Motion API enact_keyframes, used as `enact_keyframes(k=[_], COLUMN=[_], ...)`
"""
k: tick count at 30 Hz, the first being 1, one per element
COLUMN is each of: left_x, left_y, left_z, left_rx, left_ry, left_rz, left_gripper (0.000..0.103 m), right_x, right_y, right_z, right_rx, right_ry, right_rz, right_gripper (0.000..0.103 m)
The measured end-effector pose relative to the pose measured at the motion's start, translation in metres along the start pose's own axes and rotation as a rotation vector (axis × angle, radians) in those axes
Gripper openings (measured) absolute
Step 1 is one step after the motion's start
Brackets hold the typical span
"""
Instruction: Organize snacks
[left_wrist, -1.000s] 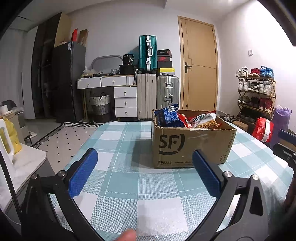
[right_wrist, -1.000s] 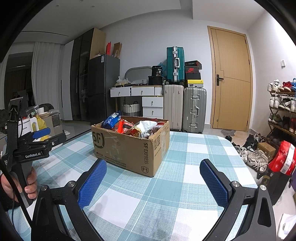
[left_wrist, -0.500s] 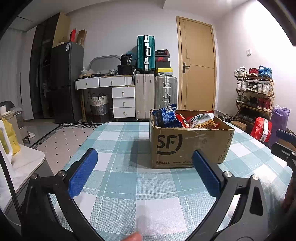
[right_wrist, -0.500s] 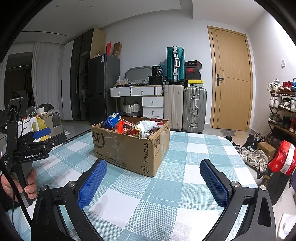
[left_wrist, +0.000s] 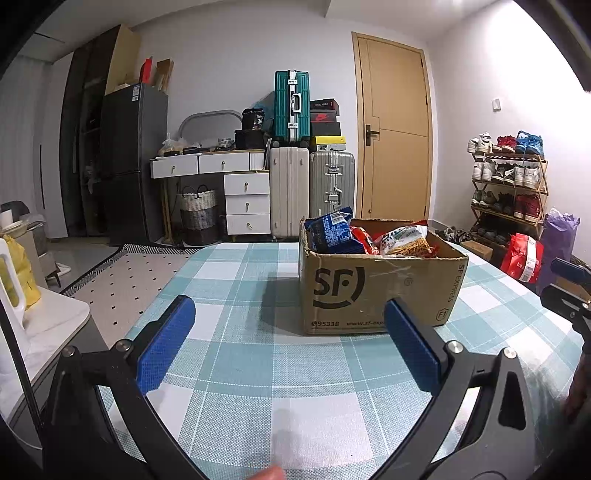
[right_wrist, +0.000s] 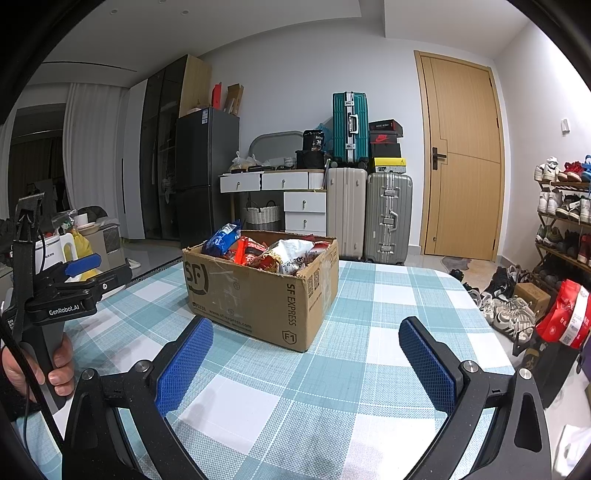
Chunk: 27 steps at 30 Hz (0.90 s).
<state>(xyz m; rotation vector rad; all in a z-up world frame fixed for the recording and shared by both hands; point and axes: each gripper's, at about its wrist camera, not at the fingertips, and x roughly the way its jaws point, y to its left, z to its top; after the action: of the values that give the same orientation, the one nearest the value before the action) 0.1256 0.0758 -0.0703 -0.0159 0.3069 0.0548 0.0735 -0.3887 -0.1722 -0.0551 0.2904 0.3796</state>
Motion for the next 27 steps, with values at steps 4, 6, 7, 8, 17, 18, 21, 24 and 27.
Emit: enact_keyframes(k=[4, 6, 7, 8, 17, 18, 21, 24, 27], left_x=[0.0006, 0.0001, 0.0006, 0.0004, -0.0005, 0.0011, -0.0005, -0.0001, 0.0003], left_y=[-0.0002, 0.0000, -0.0002, -0.0001, 0.0004, -0.0004, 0.0004, 0.0002, 0.0001], left_z=[-0.0002, -0.0001, -0.0002, -0.0002, -0.0001, -0.0004, -0.0002, -0.0003, -0.0003], left_rx=[0.000, 0.000, 0.000, 0.000, 0.000, 0.000, 0.000, 0.000, 0.000], left_ry=[0.000, 0.000, 0.000, 0.000, -0.001, 0.000, -0.001, 0.000, 0.000], left_rz=[0.000, 0.000, 0.000, 0.000, 0.000, 0.000, 0.000, 0.000, 0.000], left_gripper=[0.102, 0.102, 0.102, 0.102, 0.102, 0.102, 0.102, 0.102, 0.102], right_x=[0.0003, 0.0000, 0.0016, 0.0001, 0.0001, 0.0000, -0.0001, -0.0002, -0.0003], right_y=[-0.0001, -0.0001, 0.0001, -0.0001, -0.0003, -0.0003, -0.0006, -0.0007, -0.0007], right_z=[0.0000, 0.0000, 0.0000, 0.0000, 0.0002, 0.0003, -0.0022, -0.0021, -0.0020], right_rx=[0.000, 0.000, 0.000, 0.001, 0.001, 0.001, 0.002, 0.001, 0.002], right_ry=[0.001, 0.001, 0.001, 0.001, 0.002, 0.002, 0.003, 0.003, 0.002], right_rz=[0.000, 0.000, 0.000, 0.000, 0.000, -0.001, -0.003, -0.003, -0.002], right_gripper=[0.102, 0.102, 0.102, 0.102, 0.102, 0.102, 0.102, 0.102, 0.102])
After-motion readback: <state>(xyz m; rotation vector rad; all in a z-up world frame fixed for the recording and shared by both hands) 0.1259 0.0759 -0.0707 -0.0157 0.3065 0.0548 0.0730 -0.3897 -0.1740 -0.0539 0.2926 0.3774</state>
